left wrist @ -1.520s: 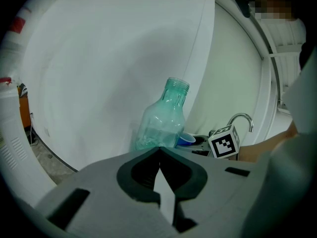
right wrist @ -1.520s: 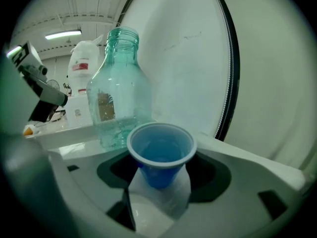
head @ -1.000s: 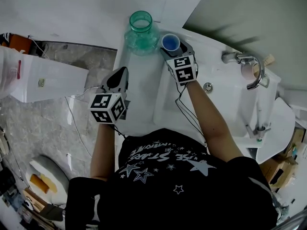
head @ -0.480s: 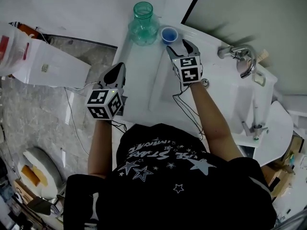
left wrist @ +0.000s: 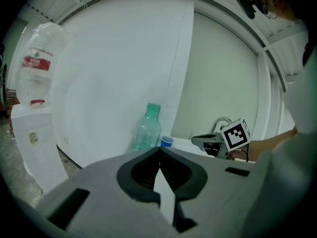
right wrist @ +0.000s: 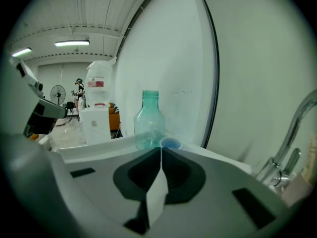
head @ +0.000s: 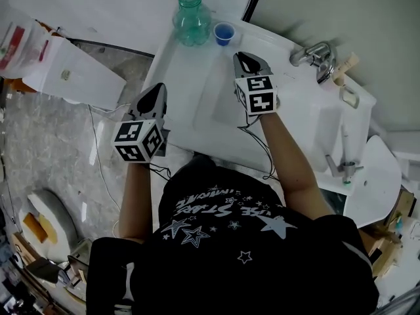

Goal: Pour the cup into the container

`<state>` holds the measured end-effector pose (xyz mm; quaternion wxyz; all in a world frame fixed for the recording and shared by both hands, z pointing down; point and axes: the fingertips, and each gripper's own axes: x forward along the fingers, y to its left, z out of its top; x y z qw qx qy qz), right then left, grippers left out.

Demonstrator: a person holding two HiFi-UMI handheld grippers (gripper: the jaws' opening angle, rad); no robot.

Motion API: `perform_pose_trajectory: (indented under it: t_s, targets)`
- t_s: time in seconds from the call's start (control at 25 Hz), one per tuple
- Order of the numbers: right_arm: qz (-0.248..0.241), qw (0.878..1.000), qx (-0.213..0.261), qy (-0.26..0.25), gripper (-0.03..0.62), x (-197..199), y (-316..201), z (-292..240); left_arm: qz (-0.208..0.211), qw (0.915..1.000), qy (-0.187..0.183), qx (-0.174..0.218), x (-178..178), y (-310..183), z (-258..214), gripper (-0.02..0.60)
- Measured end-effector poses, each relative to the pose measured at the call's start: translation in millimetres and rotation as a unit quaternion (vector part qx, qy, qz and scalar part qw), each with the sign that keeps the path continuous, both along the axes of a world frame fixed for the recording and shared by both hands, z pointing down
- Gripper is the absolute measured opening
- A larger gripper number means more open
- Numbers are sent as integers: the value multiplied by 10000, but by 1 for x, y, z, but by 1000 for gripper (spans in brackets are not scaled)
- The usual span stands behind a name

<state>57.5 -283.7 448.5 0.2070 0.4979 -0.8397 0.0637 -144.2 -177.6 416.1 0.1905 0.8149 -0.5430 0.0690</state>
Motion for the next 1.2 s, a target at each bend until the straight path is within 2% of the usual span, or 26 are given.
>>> perform_pose_trajectory:
  t_s: [0.04, 0.36, 0.68, 1.2]
  targets:
    - [-1, 10000, 53, -25, 8, 3, 6, -4, -28, 10000, -14, 23, 3, 7, -2, 9]
    - [-185, 9993, 218, -223, 6, 23, 54, -24, -302, 9993, -118, 157, 19, 64, -11, 9]
    - [-627, 9970, 369, -265, 6, 30, 113, -38, -614, 9980, -82, 132, 29, 118, -3, 9]
    - [-1006, 9933, 421, -376, 6, 59, 211, -41, -709, 9974, -14, 140, 81, 213, 5, 9]
